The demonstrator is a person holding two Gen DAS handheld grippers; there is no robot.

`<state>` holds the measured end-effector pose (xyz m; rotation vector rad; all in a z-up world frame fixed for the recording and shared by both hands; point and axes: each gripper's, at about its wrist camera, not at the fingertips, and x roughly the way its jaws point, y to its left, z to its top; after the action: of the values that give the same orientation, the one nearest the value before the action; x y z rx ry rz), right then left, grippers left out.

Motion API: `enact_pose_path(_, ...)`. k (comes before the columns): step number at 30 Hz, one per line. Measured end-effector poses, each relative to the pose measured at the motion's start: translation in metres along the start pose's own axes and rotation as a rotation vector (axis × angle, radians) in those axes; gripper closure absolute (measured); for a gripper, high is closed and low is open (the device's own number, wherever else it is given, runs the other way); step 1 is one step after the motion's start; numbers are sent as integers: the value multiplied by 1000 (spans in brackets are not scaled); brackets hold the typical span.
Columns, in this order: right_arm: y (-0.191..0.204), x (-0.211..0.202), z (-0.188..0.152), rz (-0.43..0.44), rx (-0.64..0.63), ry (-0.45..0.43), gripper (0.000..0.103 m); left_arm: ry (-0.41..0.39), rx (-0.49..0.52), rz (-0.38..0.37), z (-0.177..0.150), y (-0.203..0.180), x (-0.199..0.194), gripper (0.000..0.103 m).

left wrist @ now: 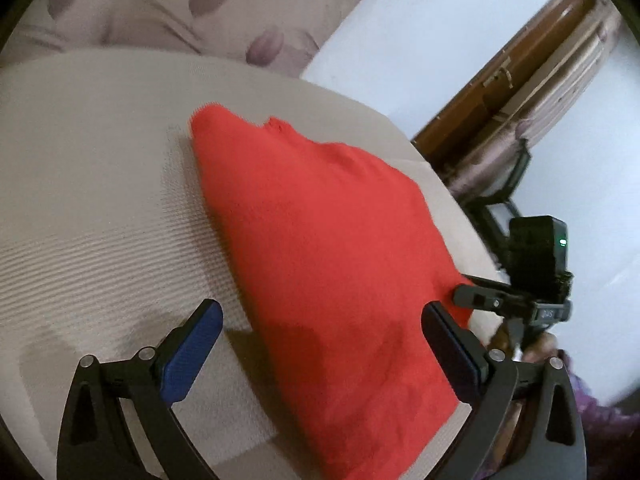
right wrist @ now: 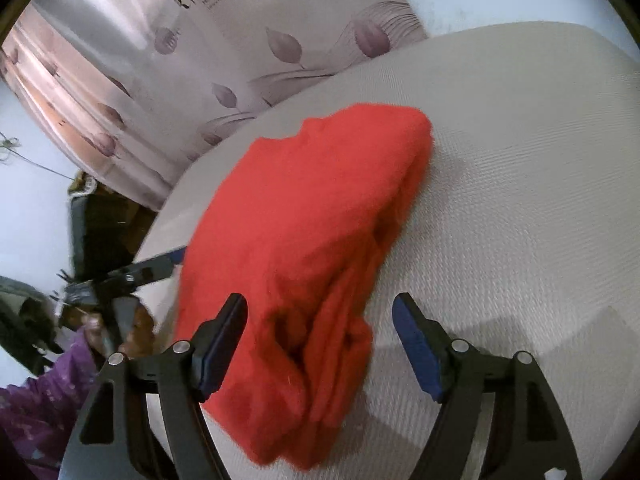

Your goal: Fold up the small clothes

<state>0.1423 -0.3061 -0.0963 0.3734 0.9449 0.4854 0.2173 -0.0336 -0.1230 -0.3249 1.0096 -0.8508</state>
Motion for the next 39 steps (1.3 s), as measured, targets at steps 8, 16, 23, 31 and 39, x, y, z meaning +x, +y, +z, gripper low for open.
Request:
enact_pose_path(8, -4, 23, 20, 111, 4, 76, 26, 55, 80, -133, 21, 3, 27, 4)
enact_pose_path(16, -3, 43, 20, 151, 46, 101, 69, 56, 46, -55, 25, 6, 34, 57)
enact_pose_path(23, 27, 42, 18, 116, 22, 39, 75, 19, 30, -14, 18, 6, 14, 67)
enact_pose_path(31, 94, 47, 14, 186, -47, -2, 76, -69, 82, 87, 15, -2, -65, 68)
enact_pose_path(39, 158, 64, -7, 242, -98, 9, 76, -94, 86, 173, -18, 5, -130, 68)
